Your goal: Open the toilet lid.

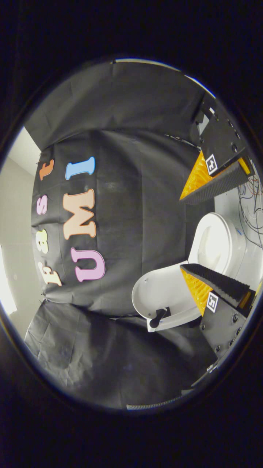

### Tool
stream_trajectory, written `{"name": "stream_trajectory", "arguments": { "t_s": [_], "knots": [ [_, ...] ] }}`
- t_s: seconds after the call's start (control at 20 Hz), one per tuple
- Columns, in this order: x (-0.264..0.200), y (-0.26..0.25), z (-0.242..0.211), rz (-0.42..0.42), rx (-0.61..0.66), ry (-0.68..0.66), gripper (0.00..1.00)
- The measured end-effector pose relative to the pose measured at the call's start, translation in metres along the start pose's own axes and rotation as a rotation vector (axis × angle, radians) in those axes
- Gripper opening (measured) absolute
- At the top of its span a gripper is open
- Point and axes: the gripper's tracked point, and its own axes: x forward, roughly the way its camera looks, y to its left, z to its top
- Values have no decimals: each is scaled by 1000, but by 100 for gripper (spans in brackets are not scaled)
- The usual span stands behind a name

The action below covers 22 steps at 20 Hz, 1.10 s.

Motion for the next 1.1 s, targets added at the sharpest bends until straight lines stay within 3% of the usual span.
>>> {"name": "stream_trajectory", "arguments": {
  "t_s": [1.1],
  "knots": [
    [2, 4, -3, -4, 2, -4, 100]
  ]
}}
